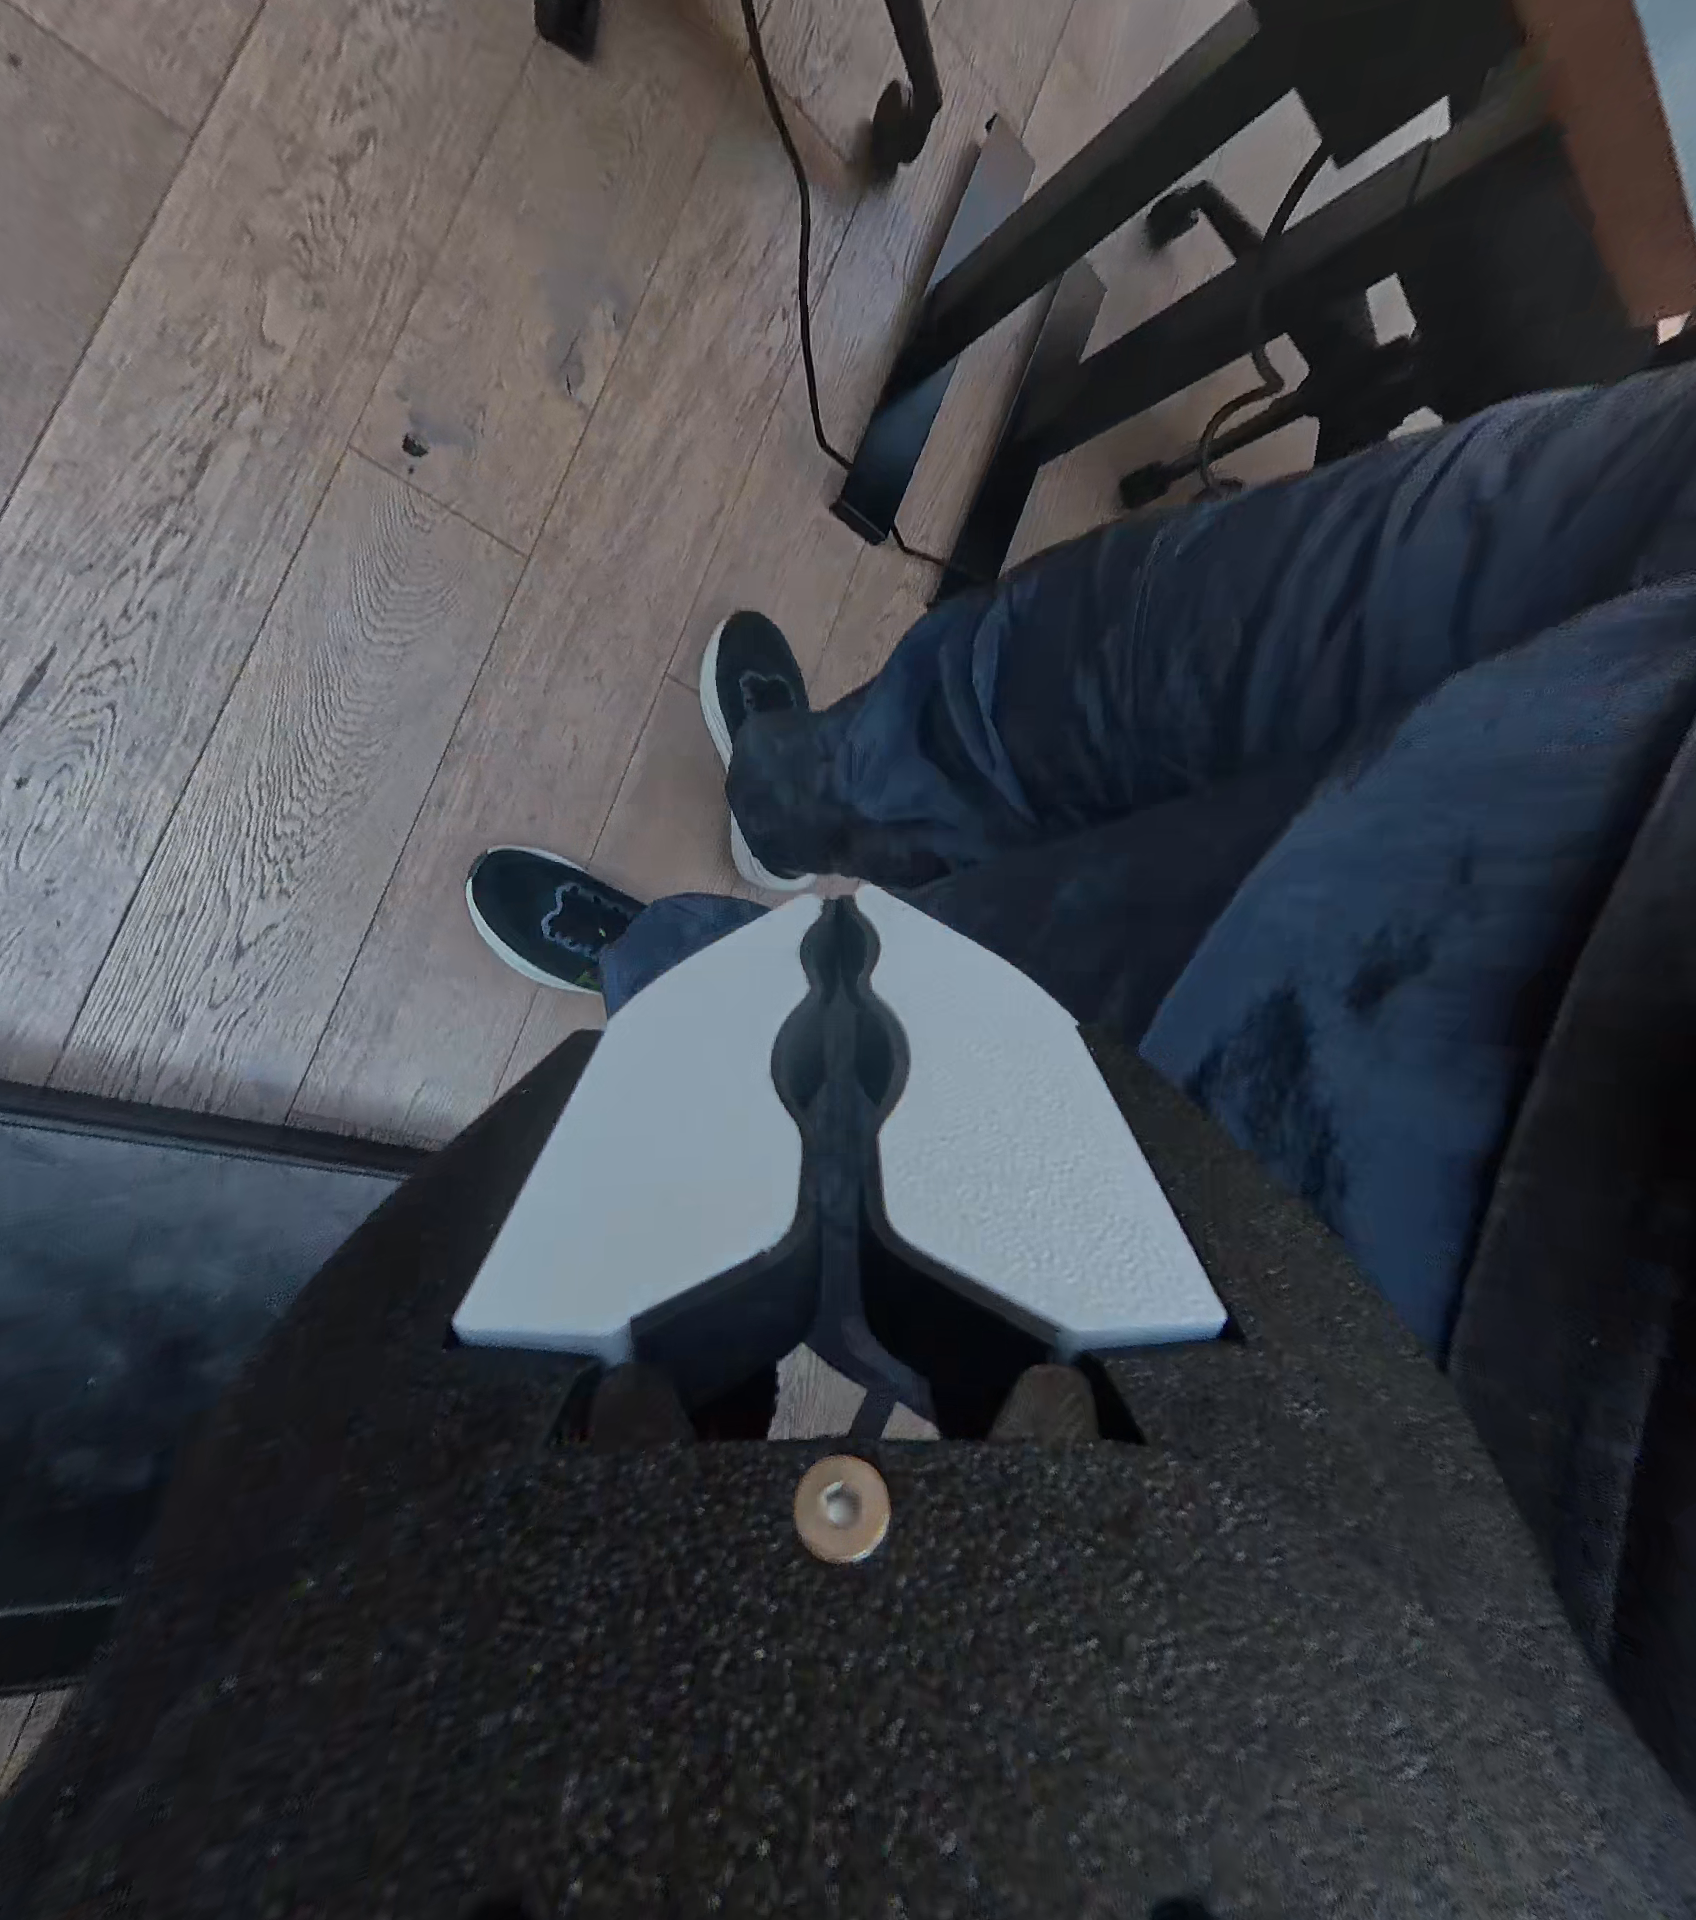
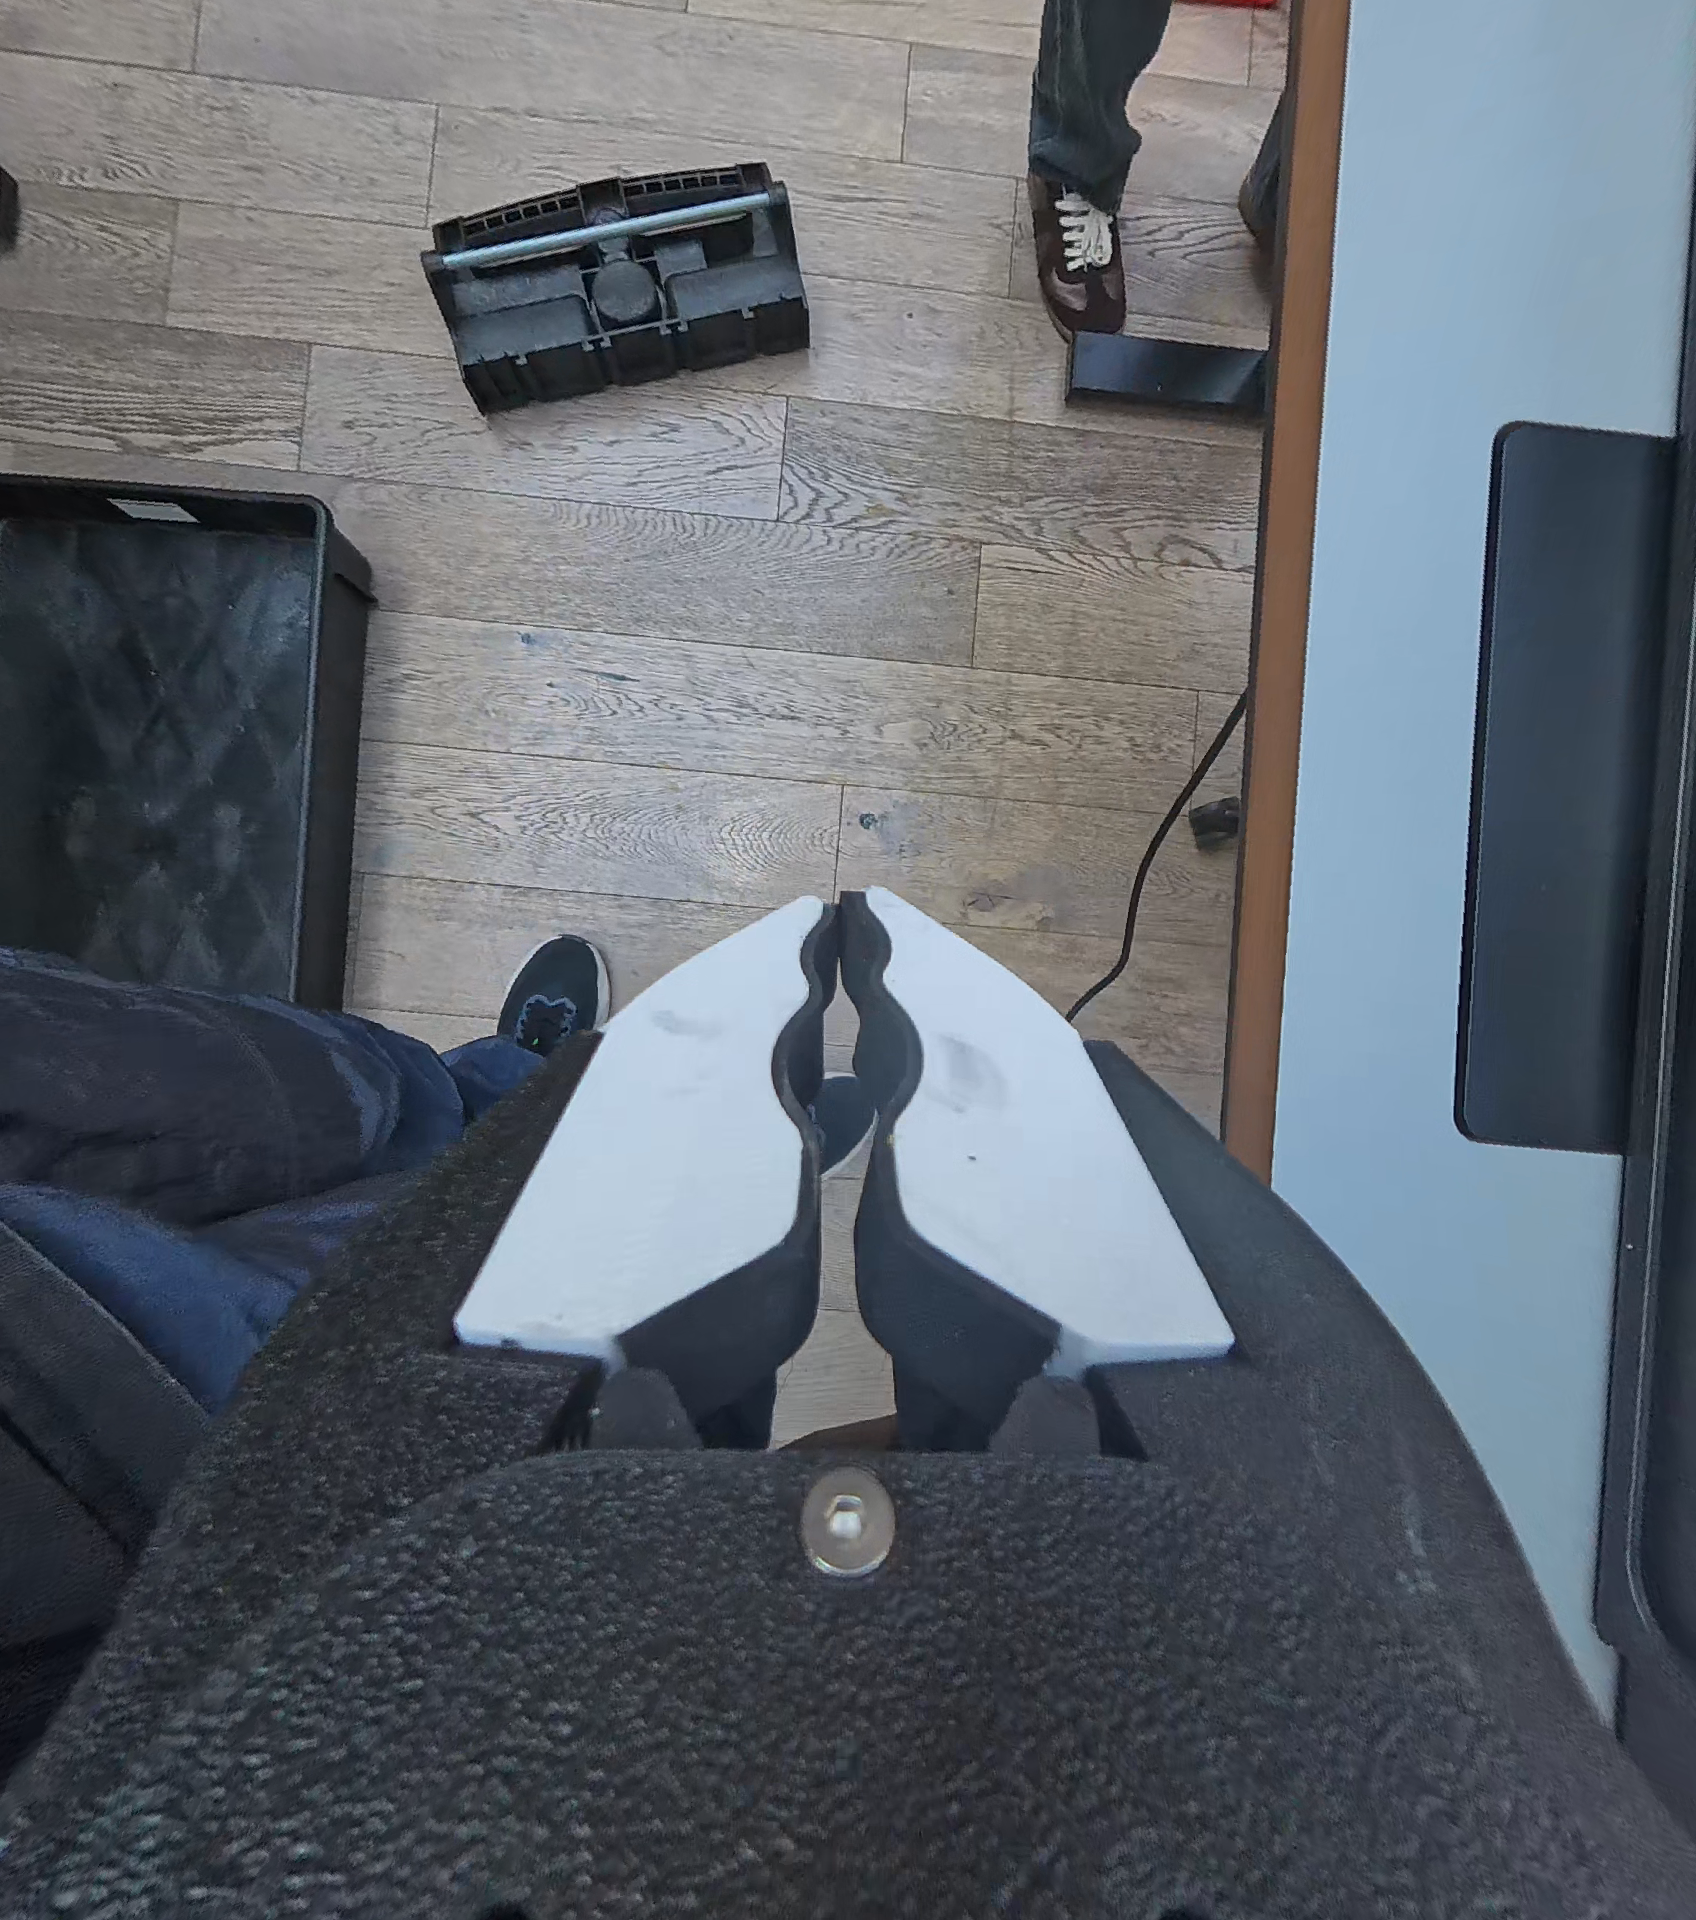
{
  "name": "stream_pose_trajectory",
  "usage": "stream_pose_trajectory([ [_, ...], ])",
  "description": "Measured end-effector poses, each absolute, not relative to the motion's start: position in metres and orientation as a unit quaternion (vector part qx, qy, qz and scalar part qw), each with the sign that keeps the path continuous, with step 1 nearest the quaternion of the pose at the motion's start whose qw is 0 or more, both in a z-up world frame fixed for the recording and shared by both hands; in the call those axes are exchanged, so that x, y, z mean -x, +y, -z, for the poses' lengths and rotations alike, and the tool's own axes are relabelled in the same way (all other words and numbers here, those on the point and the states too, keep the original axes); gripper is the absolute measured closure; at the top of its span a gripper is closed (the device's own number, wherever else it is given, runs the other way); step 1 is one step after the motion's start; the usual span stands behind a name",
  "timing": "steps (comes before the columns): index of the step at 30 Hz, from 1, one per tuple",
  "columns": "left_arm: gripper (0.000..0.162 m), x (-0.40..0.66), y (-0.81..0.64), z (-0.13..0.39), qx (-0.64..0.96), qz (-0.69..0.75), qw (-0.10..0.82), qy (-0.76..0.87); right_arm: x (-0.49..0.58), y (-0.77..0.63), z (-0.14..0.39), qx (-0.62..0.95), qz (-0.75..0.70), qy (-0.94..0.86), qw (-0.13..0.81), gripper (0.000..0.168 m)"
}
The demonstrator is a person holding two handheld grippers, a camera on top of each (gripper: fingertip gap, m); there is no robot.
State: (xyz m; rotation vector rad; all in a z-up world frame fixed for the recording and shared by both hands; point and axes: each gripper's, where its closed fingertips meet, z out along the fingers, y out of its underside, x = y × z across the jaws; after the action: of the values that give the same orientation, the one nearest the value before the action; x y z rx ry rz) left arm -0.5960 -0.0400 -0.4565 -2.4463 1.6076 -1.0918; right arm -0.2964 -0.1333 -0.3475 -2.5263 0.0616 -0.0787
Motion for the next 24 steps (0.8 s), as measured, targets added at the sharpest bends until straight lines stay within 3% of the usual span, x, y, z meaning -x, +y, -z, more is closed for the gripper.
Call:
stream_pose_trajectory([
  [1, 0.162, 0.603, -0.043, 0.461, 0.784, 0.340, -0.005, 0.519, 0.297, -0.131, 0.346, 0.952, 0.028, 0.021, 0.303, 0.168],
  [8, 0.162, 0.587, -0.050, 0.470, 0.772, 0.308, -0.047, 0.554, 0.286, -0.114, 0.342, 0.948, 0.004, -0.003, 0.318, 0.168],
  [24, 0.162, 0.414, -0.017, 0.432, 0.728, 0.284, 0.012, 0.624, 0.212, -0.092, 0.336, 0.932, -0.044, -0.028, 0.359, 0.168],
])
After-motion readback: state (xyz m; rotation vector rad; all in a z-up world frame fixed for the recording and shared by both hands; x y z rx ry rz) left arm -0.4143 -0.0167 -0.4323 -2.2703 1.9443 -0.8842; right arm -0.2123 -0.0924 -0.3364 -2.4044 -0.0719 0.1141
